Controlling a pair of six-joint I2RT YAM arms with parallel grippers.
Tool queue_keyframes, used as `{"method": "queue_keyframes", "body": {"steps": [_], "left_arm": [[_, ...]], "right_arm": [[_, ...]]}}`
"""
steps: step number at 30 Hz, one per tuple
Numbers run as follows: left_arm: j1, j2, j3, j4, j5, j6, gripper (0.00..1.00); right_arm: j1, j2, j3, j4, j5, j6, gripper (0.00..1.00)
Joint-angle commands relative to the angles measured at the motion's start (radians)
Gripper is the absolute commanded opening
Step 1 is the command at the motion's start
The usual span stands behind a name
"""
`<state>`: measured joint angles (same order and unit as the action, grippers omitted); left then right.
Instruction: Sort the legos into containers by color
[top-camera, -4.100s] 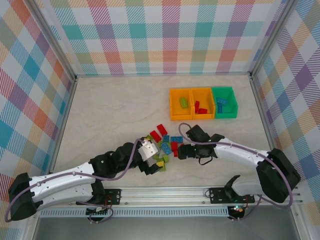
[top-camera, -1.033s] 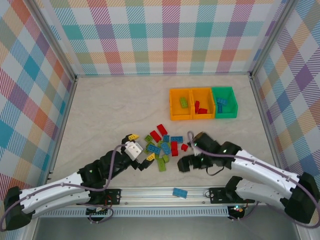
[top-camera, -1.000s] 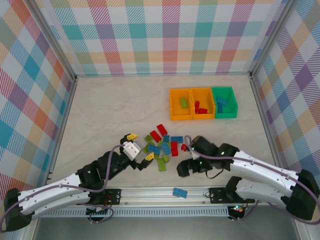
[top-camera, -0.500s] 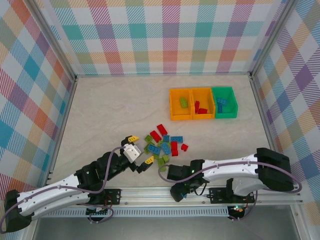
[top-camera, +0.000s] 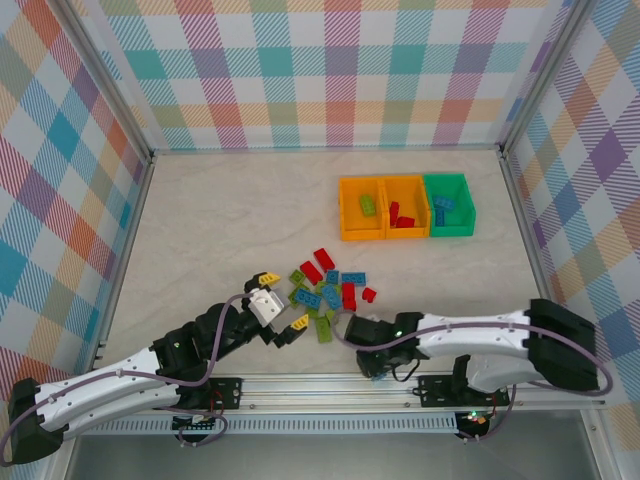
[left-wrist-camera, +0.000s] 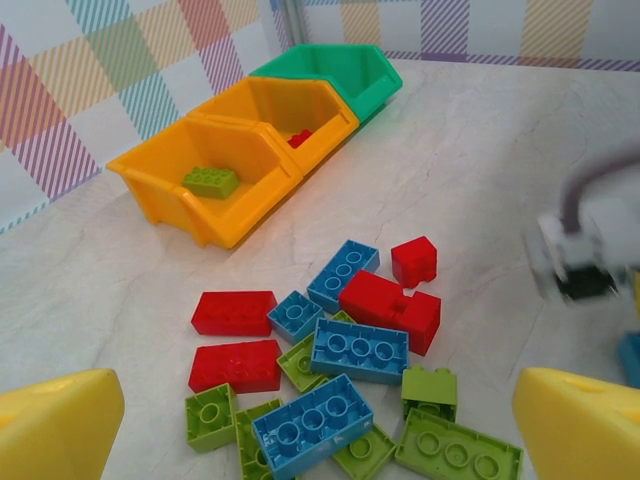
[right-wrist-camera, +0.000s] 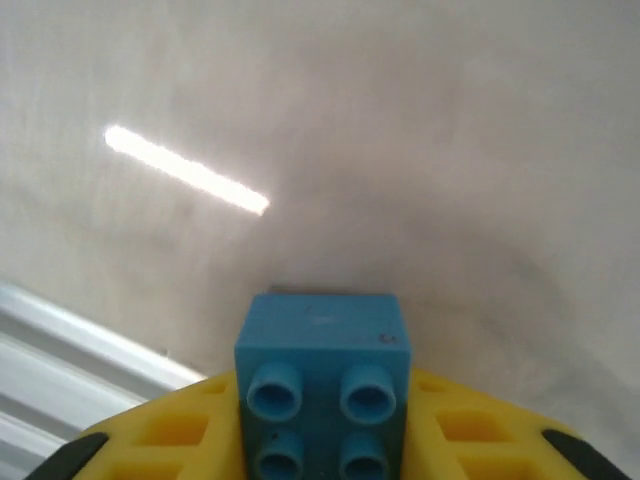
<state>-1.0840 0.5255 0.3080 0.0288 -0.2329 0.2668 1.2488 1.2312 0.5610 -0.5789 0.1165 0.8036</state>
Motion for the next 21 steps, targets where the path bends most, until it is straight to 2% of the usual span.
{"method": "queue_keyframes", "body": {"steps": [1, 6, 11, 14, 17, 21], "left_arm": [[0.001, 0.015, 0.004, 0.019, 0.031, 0.011, 1.0], [0.001, 0.054, 0.011, 0.028, 0.057, 0.009, 1.0], [0.001, 0.082, 0.011, 0.056, 0.105, 0.009, 1.0], [0.001, 0.096, 0.011, 0.062, 0.1, 0.008, 1.0], [0.001, 0.1, 0.009, 0.063, 0.078, 0.004, 1.0], [0.001, 0.1, 0.011, 0.057, 0.049, 0.005, 1.0]], "right_arm": [[-0.106, -0.126, -0.072, 0.108, 0.037, 0.015, 0.24], [-0.286, -0.311, -0.096, 0.096, 0.029, -0.051, 0.18], [-0.516, -0.376, -0.03, 0.183, 0.022, -0.145, 0.13], [-0.725, -0.326, 0.014, 0.283, -0.093, -0.177, 0.08], [-0.957, -0.2, 0.082, 0.402, -0.209, -0.187, 0.08], [-1.148, 0.037, 0.235, 0.507, -0.214, -0.222, 0.08]]}}
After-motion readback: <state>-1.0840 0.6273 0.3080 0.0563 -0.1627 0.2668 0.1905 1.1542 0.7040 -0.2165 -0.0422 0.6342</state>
